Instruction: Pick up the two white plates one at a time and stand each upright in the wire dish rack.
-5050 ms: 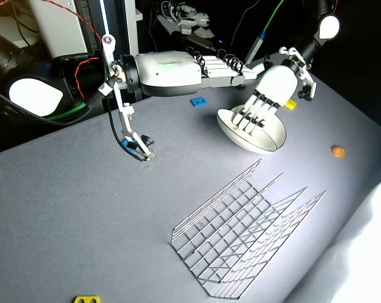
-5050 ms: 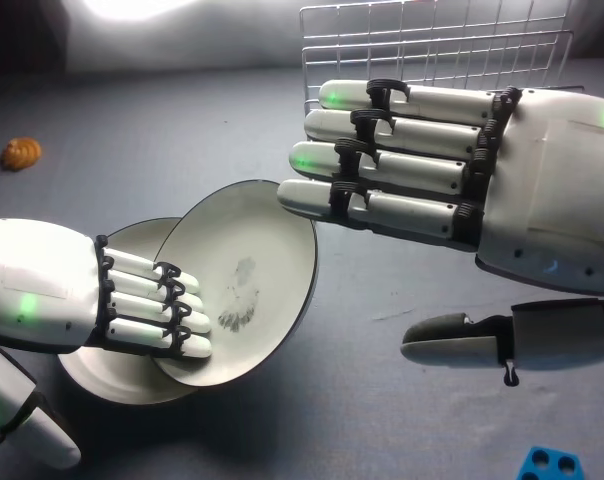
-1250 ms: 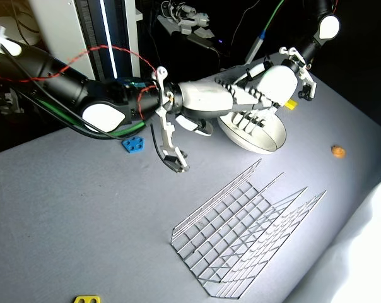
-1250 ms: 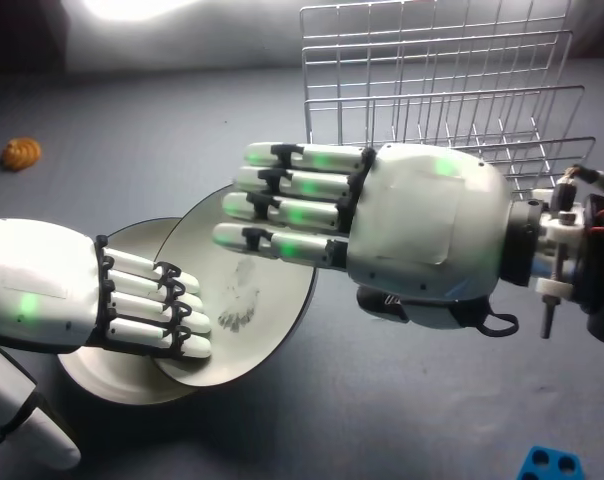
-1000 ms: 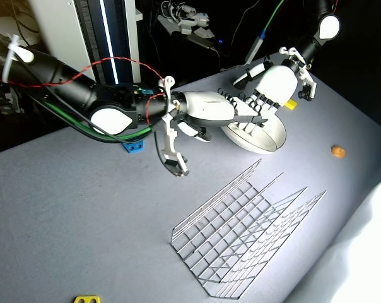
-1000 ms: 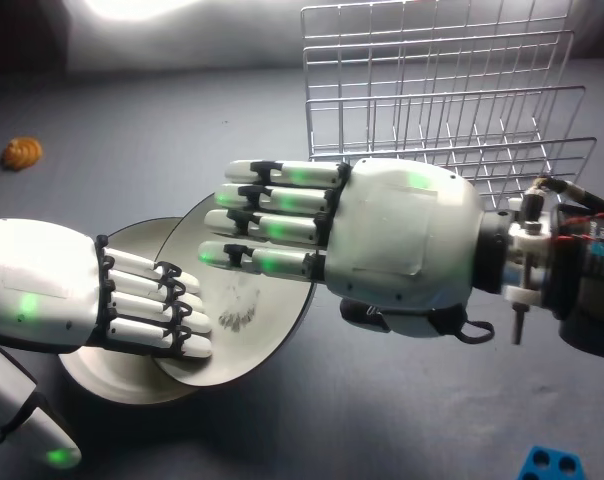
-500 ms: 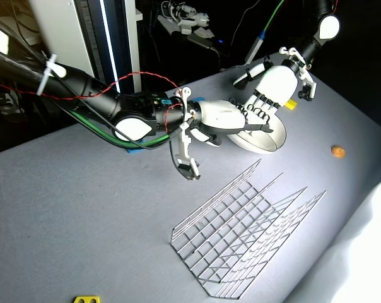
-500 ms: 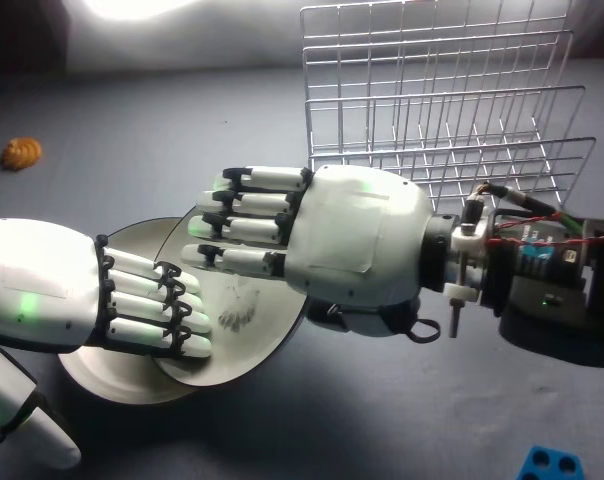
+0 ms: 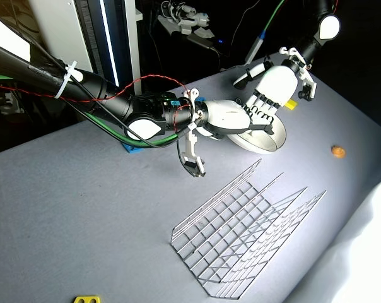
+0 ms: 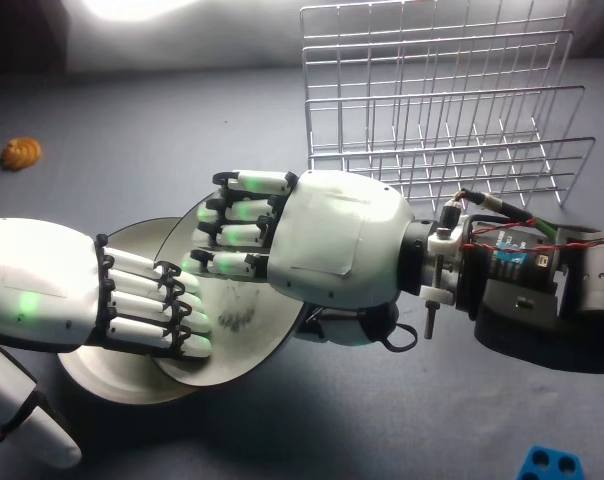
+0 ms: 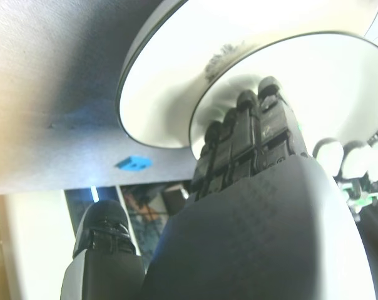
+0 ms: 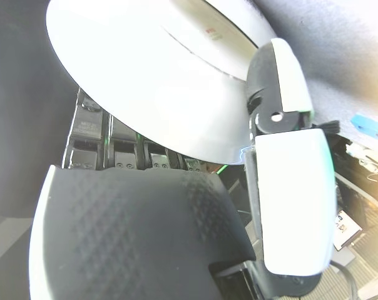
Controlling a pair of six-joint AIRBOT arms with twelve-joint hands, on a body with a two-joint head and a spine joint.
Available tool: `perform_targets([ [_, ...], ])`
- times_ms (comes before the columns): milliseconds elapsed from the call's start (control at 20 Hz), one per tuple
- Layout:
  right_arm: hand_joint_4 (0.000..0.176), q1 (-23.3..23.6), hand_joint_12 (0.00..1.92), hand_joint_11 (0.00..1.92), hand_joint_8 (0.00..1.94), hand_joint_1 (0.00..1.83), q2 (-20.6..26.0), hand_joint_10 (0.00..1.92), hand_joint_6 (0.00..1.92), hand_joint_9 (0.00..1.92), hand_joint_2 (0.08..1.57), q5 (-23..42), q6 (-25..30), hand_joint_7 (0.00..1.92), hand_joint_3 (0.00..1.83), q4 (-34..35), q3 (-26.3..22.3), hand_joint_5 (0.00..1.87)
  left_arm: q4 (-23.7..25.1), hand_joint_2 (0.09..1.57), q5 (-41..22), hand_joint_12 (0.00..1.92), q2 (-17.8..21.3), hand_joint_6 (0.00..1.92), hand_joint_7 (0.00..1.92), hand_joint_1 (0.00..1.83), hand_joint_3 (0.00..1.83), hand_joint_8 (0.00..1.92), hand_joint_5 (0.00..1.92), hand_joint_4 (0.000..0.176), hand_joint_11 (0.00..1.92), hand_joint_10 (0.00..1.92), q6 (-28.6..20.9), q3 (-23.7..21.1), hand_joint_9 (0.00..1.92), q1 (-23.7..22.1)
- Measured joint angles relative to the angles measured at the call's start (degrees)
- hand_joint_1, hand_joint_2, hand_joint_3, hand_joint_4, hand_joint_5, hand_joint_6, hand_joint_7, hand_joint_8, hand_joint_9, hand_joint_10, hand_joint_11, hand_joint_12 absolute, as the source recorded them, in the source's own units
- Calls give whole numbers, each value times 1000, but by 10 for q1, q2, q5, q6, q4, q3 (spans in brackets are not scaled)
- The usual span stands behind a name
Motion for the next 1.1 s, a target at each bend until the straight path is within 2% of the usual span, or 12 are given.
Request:
perform_targets([
  [100,0,-3,1196,50,21,938,-2,55,31,598,1232,1,0,682,2,-1,4,663,0,1111,0,6,0,1,68,0,0,2,101,0,12,3,0,0,37,0],
  [250,0,-7,1212,62,20,944,-4,56,31,618,1236,2,0,703,2,-1,9,684,0,1111,0,6,0,1,67,0,0,2,101,0,11,3,0,0,37,0],
  [300,0,-7,1167,229,27,1052,-4,72,1051,731,1235,5,0,831,2,0,9,739,0,1108,0,4,0,0,59,0,0,0,96,0,8,0,0,0,30,0],
  [350,0,-7,1167,229,27,1052,-4,72,1051,731,1235,5,0,831,2,0,10,739,0,1108,0,4,0,0,59,0,0,0,96,0,8,0,0,0,30,0],
  [400,0,-7,1139,493,999,1194,-4,124,1151,980,1159,6,0,894,0,0,10,918,0,1119,0,4,0,3,70,0,3,5,101,0,7,4,0,0,39,0],
  [500,0,-6,1031,637,933,1220,-4,90,1029,1108,1118,31,-3,971,0,-5,10,1003,0,1116,-2,3,0,1,67,0,1,2,95,0,7,1,0,0,34,0],
  [550,5,-6,1023,648,925,1220,-4,86,1025,1112,1116,34,-3,978,0,-7,10,1002,0,1116,-2,0,0,0,52,0,1,0,85,0,1,0,0,0,16,0],
  [650,0,-6,1038,639,908,1224,-4,66,1003,1120,1111,38,-2,984,0,-8,10,1021,0,1115,-3,3,0,2,66,0,0,6,91,0,8,8,-1,0,37,0],
  [850,0,-6,965,658,897,1223,-4,27,1048,1116,1115,41,-3,986,1,-8,10,996,0,1119,-3,6,0,4,75,0,2,4,107,0,12,6,-1,1,43,0],
  [950,0,-4,1026,621,970,1215,-4,12,1097,1097,1134,40,-3,933,1,-9,10,970,-1,1110,-5,2,-3,1,57,0,0,1,86,0,5,2,-2,6,28,-2],
  [1050,10,-2,1046,599,991,1208,-4,10,1107,1102,1138,40,-2,937,2,-9,10,947,-12,1117,-6,5,-4,15,84,0,1,12,120,0,12,11,-2,14,50,-15],
  [1100,0,1,1070,595,907,1335,-4,941,1068,893,1122,40,-2,992,0,-8,10,962,-10,1115,-6,14,-3,15,91,0,0,14,126,0,32,14,-4,16,62,-21],
])
